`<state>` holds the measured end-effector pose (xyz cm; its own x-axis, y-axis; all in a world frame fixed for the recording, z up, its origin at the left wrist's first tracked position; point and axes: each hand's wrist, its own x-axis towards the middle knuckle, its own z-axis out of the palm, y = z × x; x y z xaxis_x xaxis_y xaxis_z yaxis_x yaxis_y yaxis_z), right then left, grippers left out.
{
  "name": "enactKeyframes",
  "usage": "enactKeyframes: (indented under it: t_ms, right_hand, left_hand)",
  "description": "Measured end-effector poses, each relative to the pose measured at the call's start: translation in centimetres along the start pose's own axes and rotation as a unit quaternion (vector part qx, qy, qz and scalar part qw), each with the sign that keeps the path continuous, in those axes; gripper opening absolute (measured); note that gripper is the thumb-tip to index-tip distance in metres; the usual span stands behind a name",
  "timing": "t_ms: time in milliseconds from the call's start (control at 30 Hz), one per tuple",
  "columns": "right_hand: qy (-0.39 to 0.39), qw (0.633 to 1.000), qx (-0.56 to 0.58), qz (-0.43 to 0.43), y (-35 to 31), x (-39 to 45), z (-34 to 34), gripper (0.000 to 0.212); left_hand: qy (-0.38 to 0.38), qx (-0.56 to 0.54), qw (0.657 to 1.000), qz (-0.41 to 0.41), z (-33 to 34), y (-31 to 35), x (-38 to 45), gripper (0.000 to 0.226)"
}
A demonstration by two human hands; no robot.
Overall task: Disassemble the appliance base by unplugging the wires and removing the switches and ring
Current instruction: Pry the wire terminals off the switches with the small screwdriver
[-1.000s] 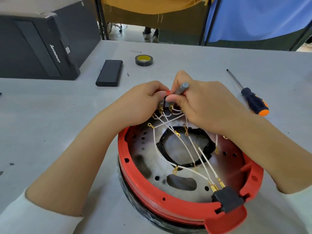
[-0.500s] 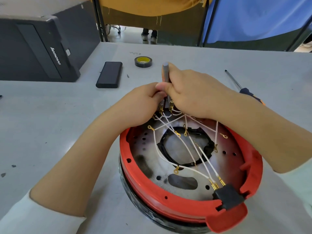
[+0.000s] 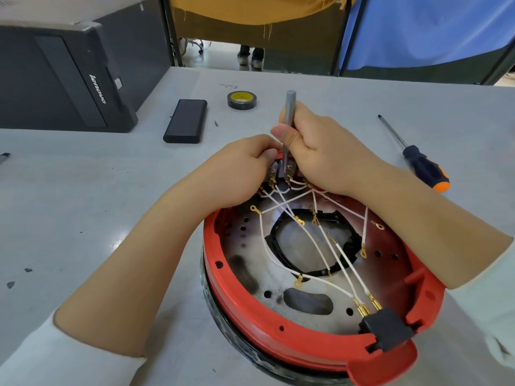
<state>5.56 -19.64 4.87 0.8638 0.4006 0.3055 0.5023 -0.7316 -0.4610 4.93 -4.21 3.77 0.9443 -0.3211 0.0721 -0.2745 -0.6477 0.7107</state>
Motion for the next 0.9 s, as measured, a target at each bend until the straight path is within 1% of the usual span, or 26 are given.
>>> enactKeyframes:
  t_ms: [133, 233, 333, 433, 533, 567, 600, 700, 733, 833, 900]
  right_hand:
    - [-0.005, 0.998, -0.049, -0.048, -0.02, -0.47, -0.14, 0.014]
    - [-0.001, 0.994, -0.087, -0.064, -0.25, -0.34, 0.00, 0.010]
    - [-0.005, 0.995, -0.088, -0.054, -0.40, -0.20, 0.05, 0.009]
    - [-0.016, 0.998, -0.056, -0.009, -0.40, 0.31, 0.07, 0.012]
    - [-0.031, 0.989, -0.144, -0.002, -0.13, 0.42, 0.43, 0.022]
    - [-0.025, 0.989, -0.149, -0.009, -0.02, 0.26, 0.47, 0.022]
    - [-0.018, 0.991, -0.132, -0.016, 0.05, 0.04, 0.42, 0.021]
    - [0.010, 0.999, -0.028, -0.024, 0.22, -0.40, 0.00, 0.017]
    - [0.012, 0.999, -0.023, -0.029, 0.16, -0.42, -0.06, 0.015]
    - [-0.001, 0.994, -0.089, -0.057, -0.14, -0.41, 0.04, 0.015]
    - [-0.004, 0.989, -0.126, -0.075, -0.32, -0.49, 0.02, 0.027]
  left_hand:
    - [0.011, -0.009, 1.000, 0.005, 0.08, -0.34, 0.31, 0.026]
    - [0.010, -0.008, 1.000, 0.007, 0.14, -0.33, 0.32, 0.025]
    - [0.011, -0.008, 1.000, 0.009, 0.08, -0.14, 0.12, 0.024]
    - [0.007, -0.003, 1.000, 0.009, 0.04, -0.09, 0.08, 0.026]
    - [0.009, 0.001, 1.000, -0.002, 0.11, -0.08, 0.07, 0.025]
    - [0.006, 0.003, 1.000, -0.001, 0.11, -0.04, 0.01, 0.025]
    - [0.001, 0.002, 1.000, 0.002, 0.11, -0.06, -0.02, 0.027]
    - [0.002, -0.008, 1.000, 0.001, 0.04, 0.09, -0.13, 0.027]
    - [0.003, -0.006, 1.000, 0.000, 0.02, 0.14, -0.14, 0.027]
    - [-0.007, 0.008, 1.000, 0.000, 0.00, 0.24, -0.21, 0.028]
    - [-0.009, 0.015, 1.000, 0.001, -0.06, 0.26, -0.23, 0.028]
